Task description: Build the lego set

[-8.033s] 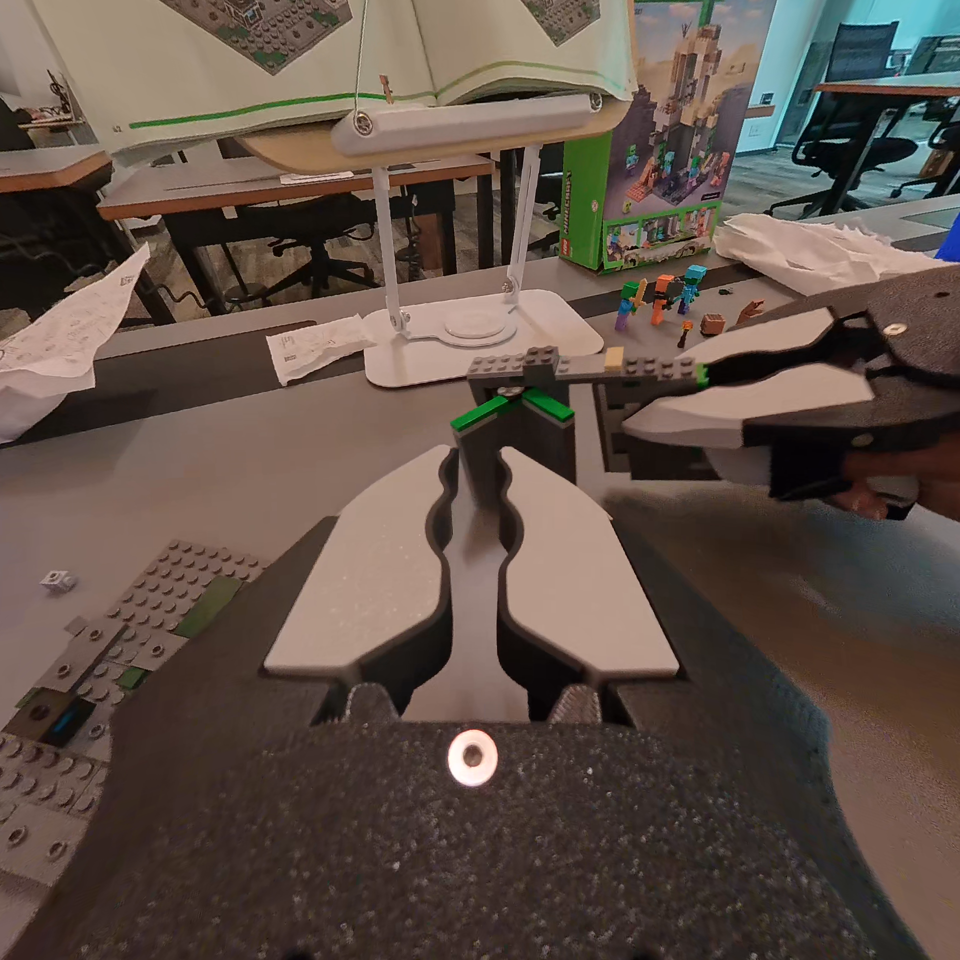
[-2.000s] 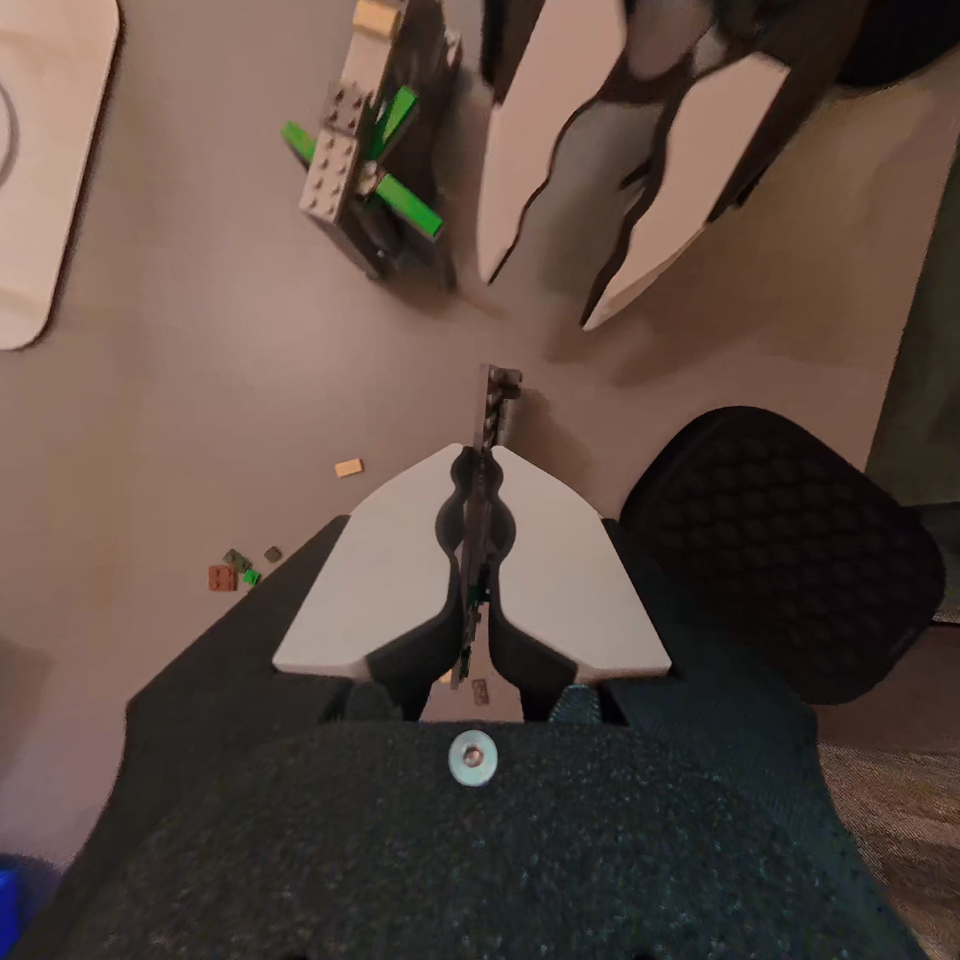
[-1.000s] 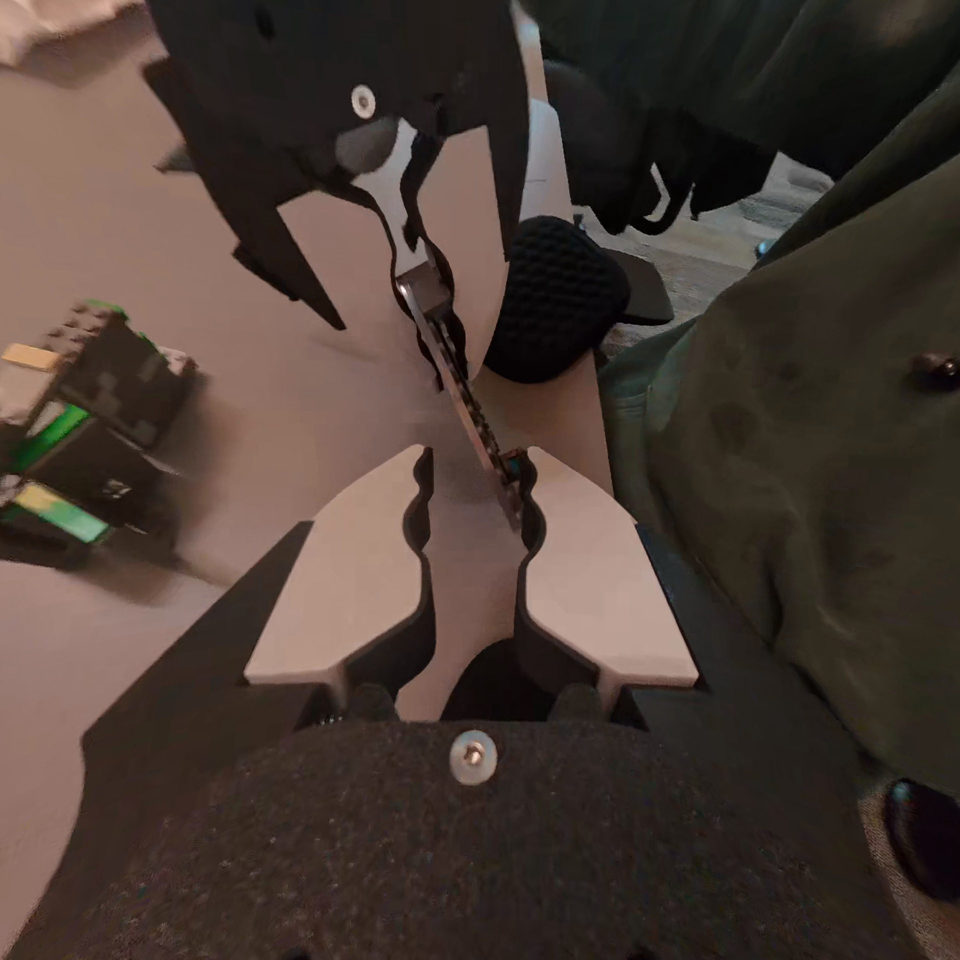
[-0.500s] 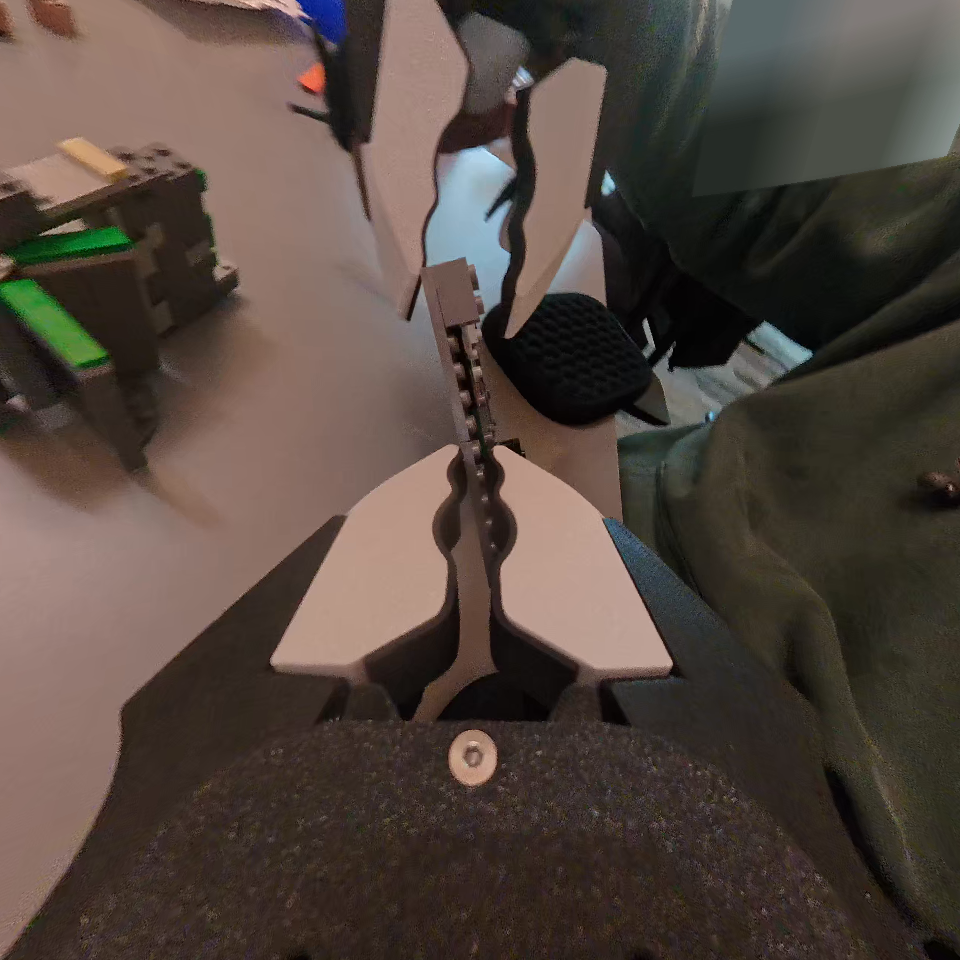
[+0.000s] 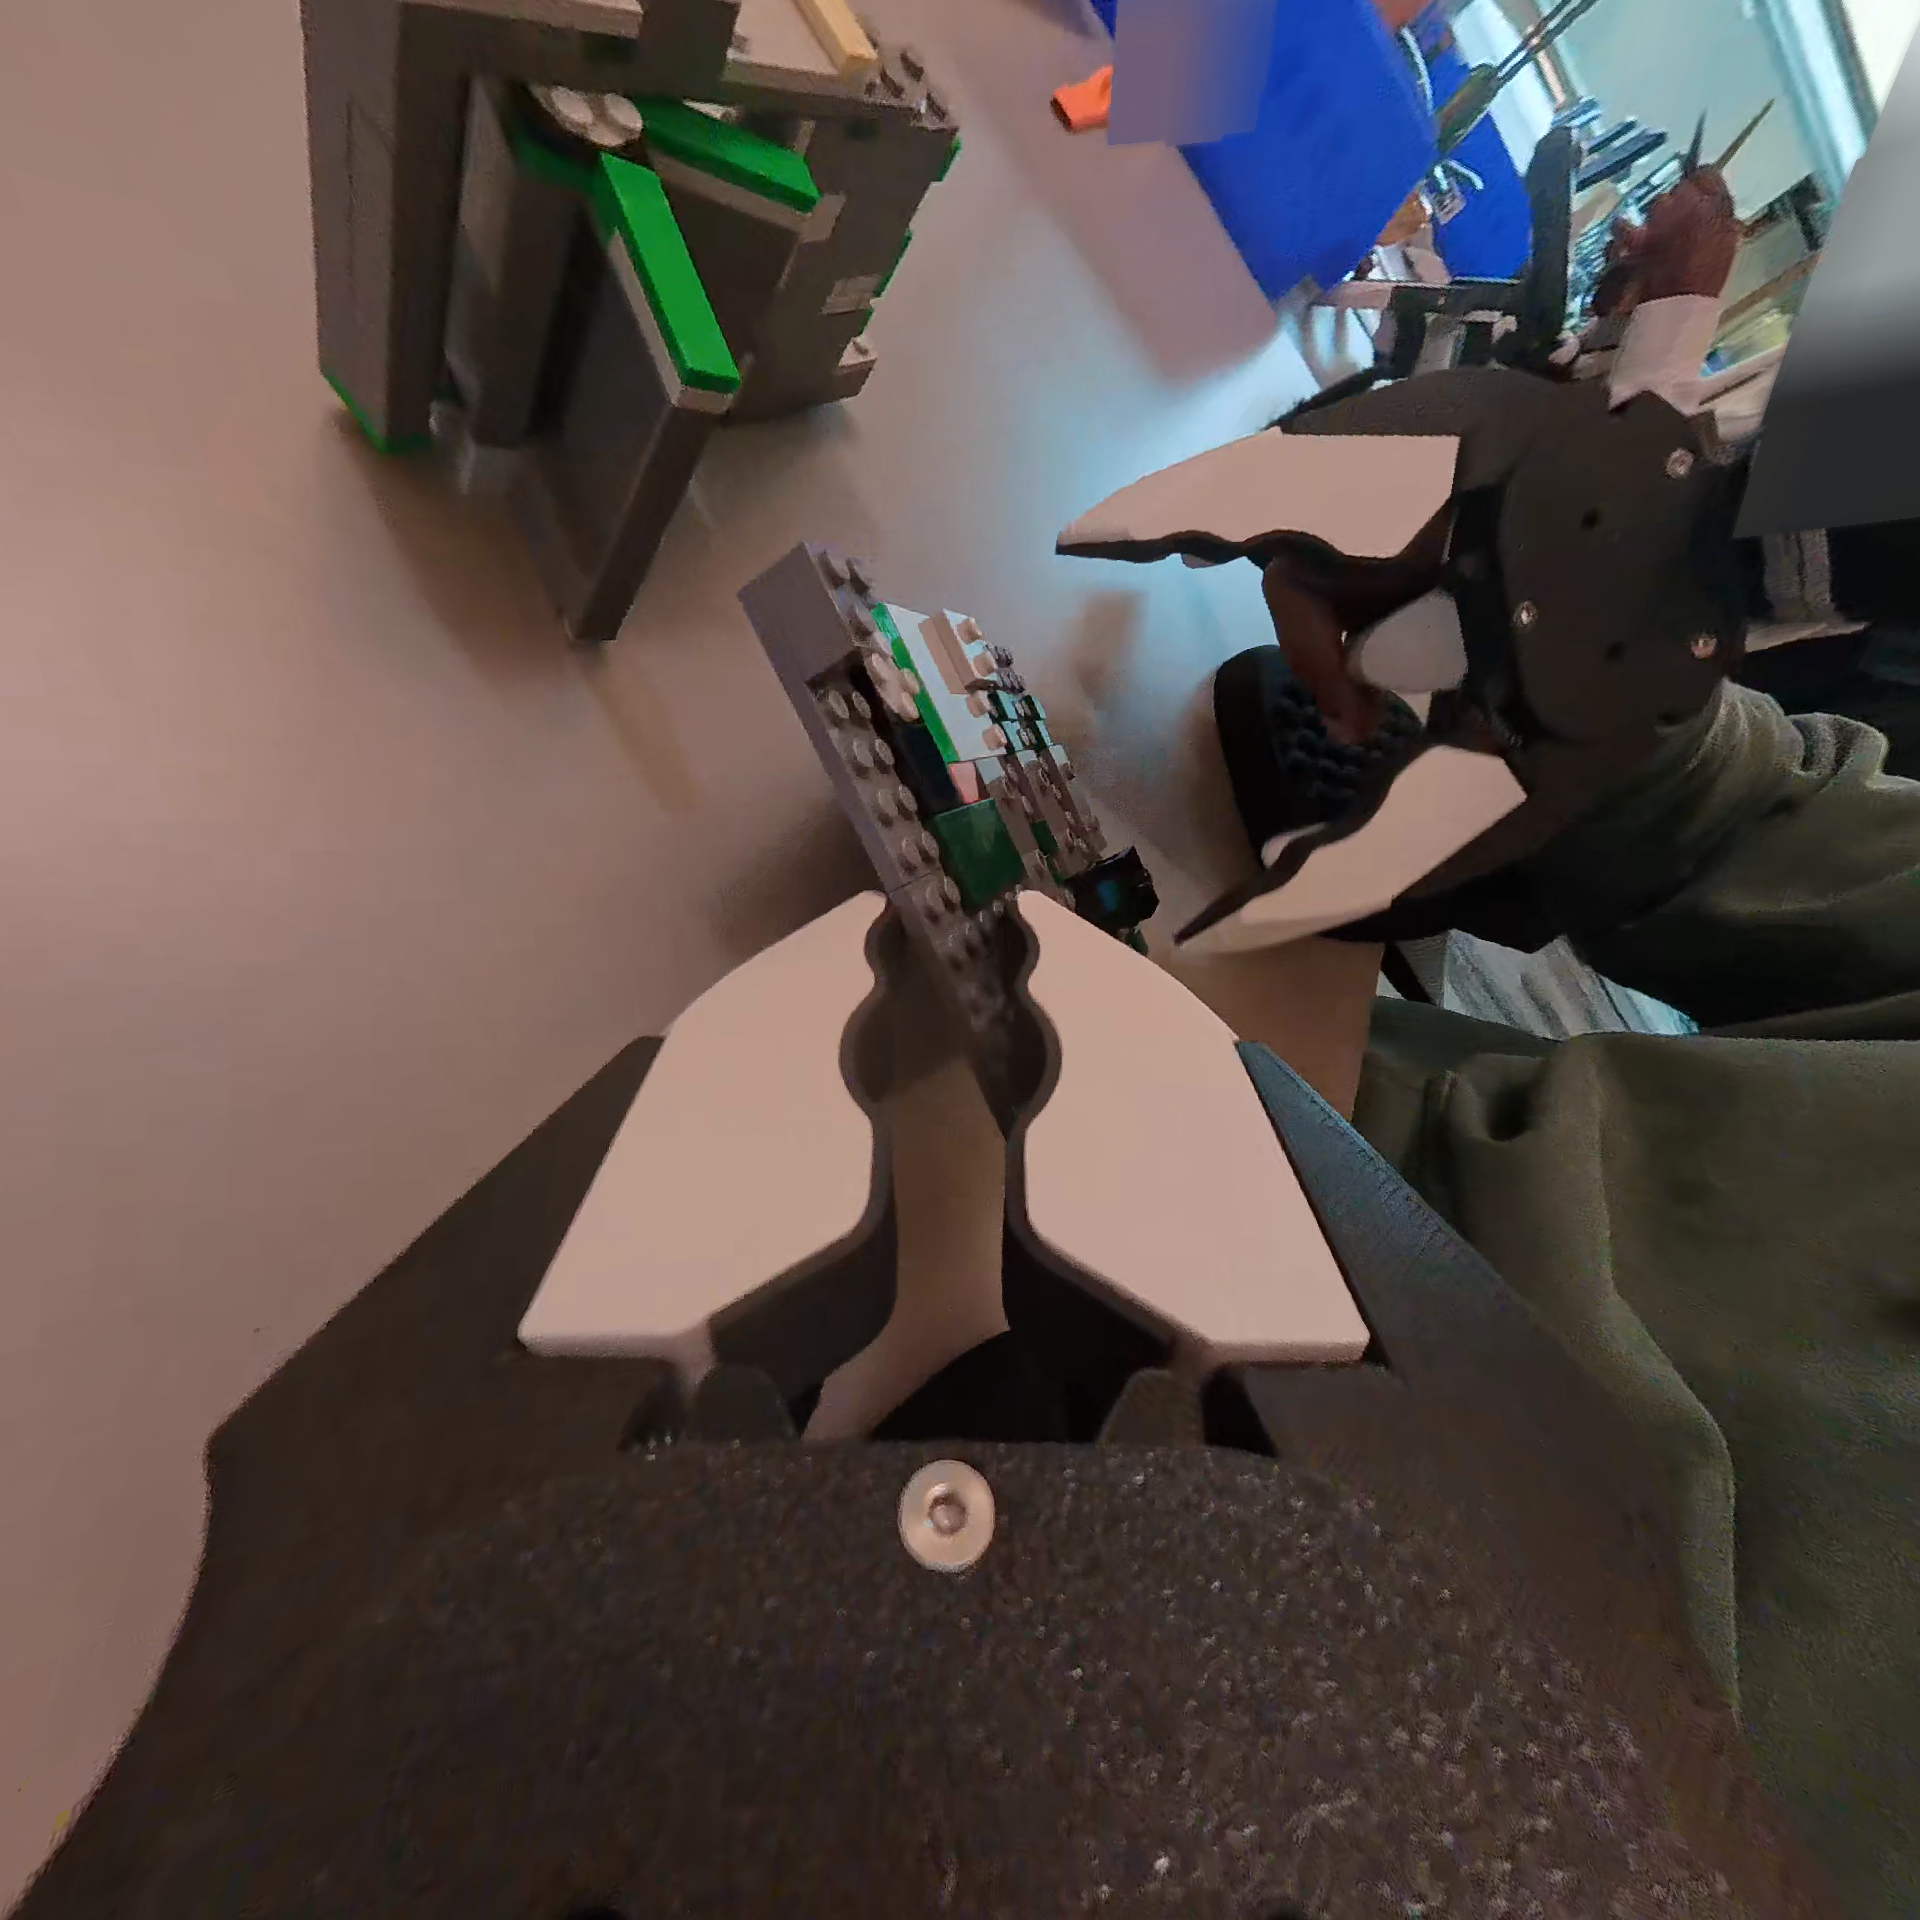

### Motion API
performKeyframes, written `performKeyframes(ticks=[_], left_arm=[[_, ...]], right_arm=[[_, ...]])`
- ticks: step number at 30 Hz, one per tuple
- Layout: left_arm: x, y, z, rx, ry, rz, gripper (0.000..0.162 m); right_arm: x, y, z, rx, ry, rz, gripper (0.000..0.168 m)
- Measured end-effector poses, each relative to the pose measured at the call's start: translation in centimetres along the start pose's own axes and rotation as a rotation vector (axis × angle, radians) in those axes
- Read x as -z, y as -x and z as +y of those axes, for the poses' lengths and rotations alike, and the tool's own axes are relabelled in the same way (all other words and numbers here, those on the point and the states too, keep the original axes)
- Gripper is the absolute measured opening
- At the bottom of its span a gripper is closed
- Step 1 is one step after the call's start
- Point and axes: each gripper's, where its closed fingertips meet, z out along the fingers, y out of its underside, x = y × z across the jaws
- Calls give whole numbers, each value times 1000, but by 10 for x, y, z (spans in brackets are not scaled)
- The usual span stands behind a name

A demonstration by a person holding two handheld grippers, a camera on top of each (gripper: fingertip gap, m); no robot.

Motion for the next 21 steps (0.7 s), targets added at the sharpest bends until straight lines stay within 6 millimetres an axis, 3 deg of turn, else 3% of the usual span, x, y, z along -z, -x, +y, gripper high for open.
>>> performKeyframes(ticks=[1, 5, 12, 18, 21], left_arm=[[-1, 1, 0, 4, 5, -10, 18], [-2, 3, 3, 14, 26, -30, 20], [0, 5, 13, 13, 77, -68, 23], [4, 8, 19, -79, 129, -115, 35], [11, 10, 12, -108, 105, -143, 38]], right_arm=[[-5, 1, -1, -5, 14, 3, 113], [-26, 9, -6, -19, 93, -56, 133], [-38, 16, -12, 25, 174, -250, 110], [-34, 8, -3, 202, 260, -361, 108], [-31, 0, 1, 270, 289, -393, 107]])
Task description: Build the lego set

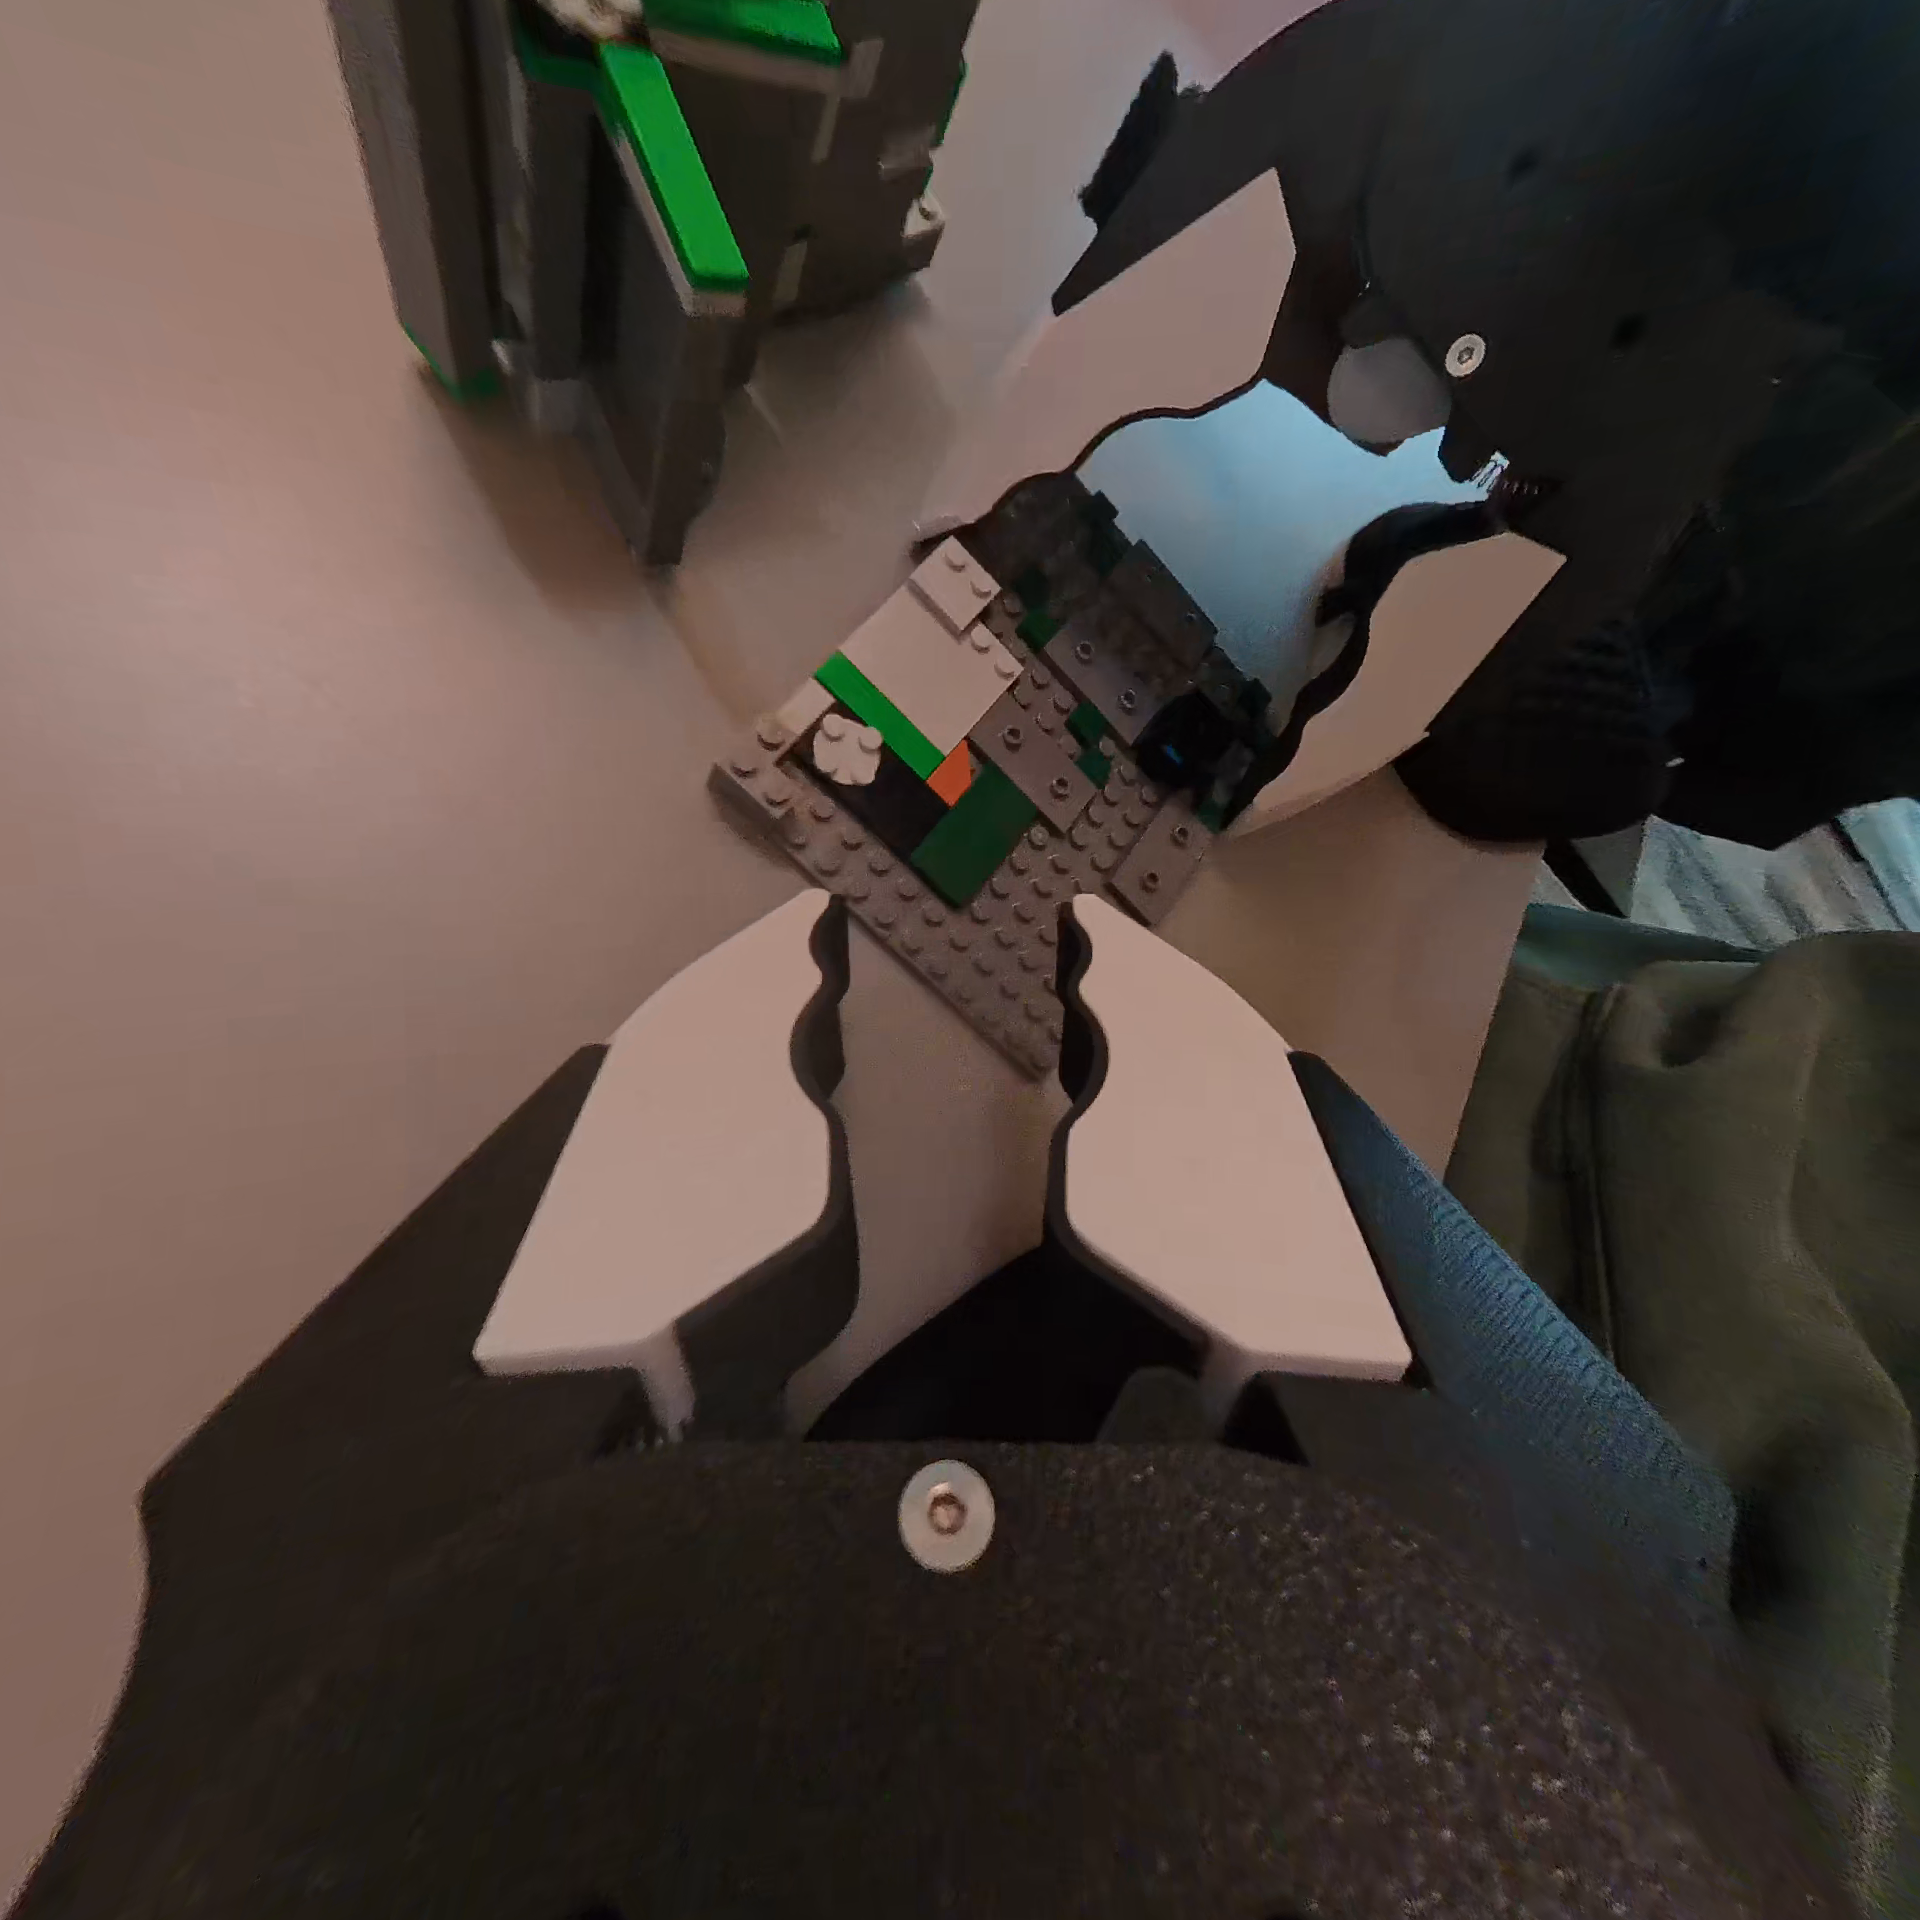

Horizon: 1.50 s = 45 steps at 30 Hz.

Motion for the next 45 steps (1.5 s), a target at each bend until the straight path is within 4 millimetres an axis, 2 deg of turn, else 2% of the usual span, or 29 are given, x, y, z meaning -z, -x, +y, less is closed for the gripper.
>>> performKeyframes(ticks=[5, 10, 12, 15, 17, 19, 22, 26, 29, 32, 33, 38, 42, 45], left_arm=[[10, 11, -20, -60, -79, -80, 37], [6, 10, -28, -100, -118, -69, 31], [0, 13, -26, -135, -99, -93, 30], [-9, 23, -25, -196, -70, -148, 26], [-13, 31, -31, -214, -95, -179, 22], [-14, 40, -39, -235, -129, -216, 19], [-14, 50, -46, -271, -166, -252, 18], [-17, 50, -55, -333, -196, -269, 20], [-27, 48, -63, -395, -166, -307, 22], [-40, 36, -67, -432, -137, -281, 22], [-43, 32, -68, -449, -134, -279, 22], [-48, 20, -69, -481, -137, -280, 22], [-44, 12, -71, -488, -164, -247, 22], [-32, 17, -75, -486, -177, -289, 21]], right_arm=[[14, -7, -8, 24, -63, 16, 107], [48, -17, -16, -28, -257, 112, 102], [69, -31, -19, -74, -358, 194, 95], [101, -68, -17, -154, -469, 391, 81], [114, -89, -12, -189, -500, 492, 71], [110, -106, -4, -222, -481, 516, 64], [87, -119, 4, -288, -467, 440, 64], [59, -121, -2, -340, -515, 317, 63], [48, -121, -6, -334, -485, 317, 63], [46, -119, -8, -310, -425, 350, 55], [46, -118, -7, -303, -403, 355, 47], [51, -117, -3, -283, -366, 372, 29], [57, -117, -2, -276, -369, 370, 29], [68, -112, -5, -221, -359, 340, 33]])
